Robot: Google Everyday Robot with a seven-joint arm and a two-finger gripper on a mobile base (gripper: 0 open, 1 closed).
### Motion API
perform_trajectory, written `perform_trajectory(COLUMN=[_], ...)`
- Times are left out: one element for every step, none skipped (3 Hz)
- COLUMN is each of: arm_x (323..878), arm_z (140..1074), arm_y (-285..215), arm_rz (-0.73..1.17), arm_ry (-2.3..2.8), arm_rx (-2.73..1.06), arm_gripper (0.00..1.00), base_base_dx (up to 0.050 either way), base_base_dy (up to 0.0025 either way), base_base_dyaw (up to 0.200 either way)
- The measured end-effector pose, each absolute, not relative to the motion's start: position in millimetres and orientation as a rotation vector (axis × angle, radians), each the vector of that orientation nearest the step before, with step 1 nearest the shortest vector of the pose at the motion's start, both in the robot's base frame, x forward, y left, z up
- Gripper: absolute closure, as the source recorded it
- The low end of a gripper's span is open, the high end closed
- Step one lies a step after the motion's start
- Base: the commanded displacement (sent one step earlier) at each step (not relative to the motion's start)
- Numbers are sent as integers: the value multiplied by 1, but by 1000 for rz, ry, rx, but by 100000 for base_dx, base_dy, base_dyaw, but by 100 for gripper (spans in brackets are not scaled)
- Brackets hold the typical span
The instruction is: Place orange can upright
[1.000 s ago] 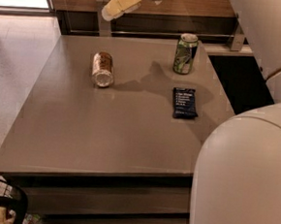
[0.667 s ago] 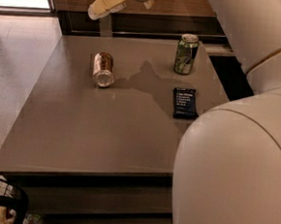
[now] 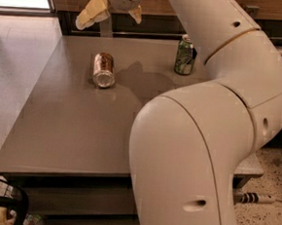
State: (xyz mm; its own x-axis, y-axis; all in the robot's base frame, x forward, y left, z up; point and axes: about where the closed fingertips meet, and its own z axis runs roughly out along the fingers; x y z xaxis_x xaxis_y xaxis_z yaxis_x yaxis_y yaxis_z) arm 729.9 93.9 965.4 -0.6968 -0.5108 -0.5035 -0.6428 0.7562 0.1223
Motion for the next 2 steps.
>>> perform_trajectory(arm_x=[726,725], arm_z=[945,933], arm_y=[97,104], arm_rz=[317,188], arm_ry=[2650,2758], arm_rx=[-847,-806], arm_gripper=[0,0], base_base_dx=[0,0], base_base_dy=[0,0], base_base_dyaw=[0,0])
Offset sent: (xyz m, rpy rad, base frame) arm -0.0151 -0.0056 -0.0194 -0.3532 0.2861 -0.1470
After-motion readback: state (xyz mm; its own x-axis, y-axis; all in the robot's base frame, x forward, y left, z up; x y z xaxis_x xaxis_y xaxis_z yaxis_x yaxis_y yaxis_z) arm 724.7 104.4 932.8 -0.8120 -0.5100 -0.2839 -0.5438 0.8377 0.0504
